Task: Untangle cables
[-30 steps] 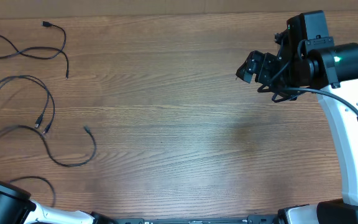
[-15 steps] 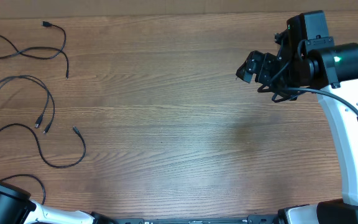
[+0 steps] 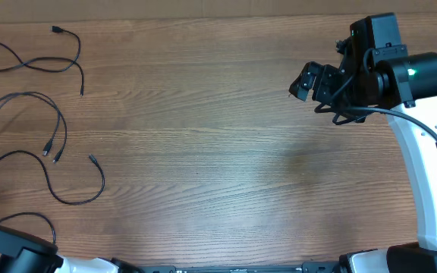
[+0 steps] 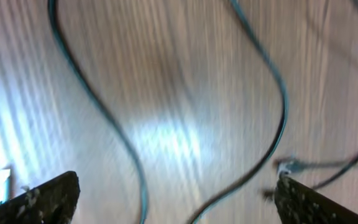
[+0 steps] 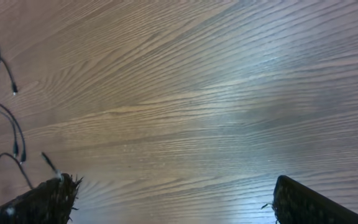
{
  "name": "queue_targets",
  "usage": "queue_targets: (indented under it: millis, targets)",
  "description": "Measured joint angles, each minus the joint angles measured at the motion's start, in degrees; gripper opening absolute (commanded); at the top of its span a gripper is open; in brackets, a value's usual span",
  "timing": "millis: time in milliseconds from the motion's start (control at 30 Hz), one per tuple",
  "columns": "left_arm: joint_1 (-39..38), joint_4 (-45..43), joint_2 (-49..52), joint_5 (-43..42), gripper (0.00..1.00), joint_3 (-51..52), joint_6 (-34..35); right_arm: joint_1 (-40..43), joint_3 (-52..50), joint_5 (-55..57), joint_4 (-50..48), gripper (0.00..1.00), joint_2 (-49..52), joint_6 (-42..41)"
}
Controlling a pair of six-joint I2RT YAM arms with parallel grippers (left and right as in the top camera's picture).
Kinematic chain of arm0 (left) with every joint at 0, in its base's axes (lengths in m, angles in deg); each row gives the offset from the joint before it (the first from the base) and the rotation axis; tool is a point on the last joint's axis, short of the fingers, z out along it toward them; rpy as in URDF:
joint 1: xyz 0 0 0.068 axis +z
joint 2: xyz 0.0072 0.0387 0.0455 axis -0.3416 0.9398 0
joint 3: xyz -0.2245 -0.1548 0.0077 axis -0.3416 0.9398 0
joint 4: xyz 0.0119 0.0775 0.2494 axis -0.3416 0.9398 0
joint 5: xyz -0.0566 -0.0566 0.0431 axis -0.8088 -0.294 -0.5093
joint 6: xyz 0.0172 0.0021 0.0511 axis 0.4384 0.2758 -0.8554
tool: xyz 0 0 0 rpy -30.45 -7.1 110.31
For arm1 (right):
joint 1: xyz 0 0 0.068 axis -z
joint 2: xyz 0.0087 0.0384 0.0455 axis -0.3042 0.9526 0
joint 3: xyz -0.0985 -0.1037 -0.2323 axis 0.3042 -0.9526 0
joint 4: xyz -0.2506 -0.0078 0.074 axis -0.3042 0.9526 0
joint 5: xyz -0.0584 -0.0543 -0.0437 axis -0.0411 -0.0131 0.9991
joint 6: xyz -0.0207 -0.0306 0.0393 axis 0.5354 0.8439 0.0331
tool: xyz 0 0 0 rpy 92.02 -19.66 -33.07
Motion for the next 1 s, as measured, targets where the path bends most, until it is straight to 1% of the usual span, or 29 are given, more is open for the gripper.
queue_targets:
  millis: [133, 300, 367, 500, 600, 767, 1000]
  targets:
    - [-0.6, 4.5, 0.0, 0.0, 1.00, 1.6, -3.3, 0.0, 0.0, 2.0, -0.1, 1.00, 0.0, 0.0]
    - [-2.2, 5.4, 0.0, 1.3, 1.00, 7.5, -5.9, 0.0, 0.0, 3.3, 0.0, 1.00, 0.0, 0.0]
    - [-2.6, 3.9, 0.0, 1.0, 1.00, 10.5, -6.8, 0.0, 0.0, 3.4, 0.0, 1.00, 0.0, 0.0]
    - [-3.1, -0.7, 0.0, -2.9, 1.00, 16.4, -11.1, 0.0, 0.0, 3.7, -0.1, 1.00, 0.0, 0.0]
    - [-3.8, -3.0, 0.0, -4.5, 1.00, 19.2, -13.0, 0.0, 0.0, 3.8, -0.1, 1.00, 0.0, -0.1]
    - [-4.4, -4.2, 0.0, -5.1, 1.00, 20.3, -14.7, 0.0, 0.0, 3.8, -0.1, 1.00, 0.0, 0.0]
    - [-4.4, -7.2, 0.0, -4.9, 1.00, 21.6, -14.4, 0.0, 0.0, 3.8, -0.2, 1.00, 0.0, 0.0]
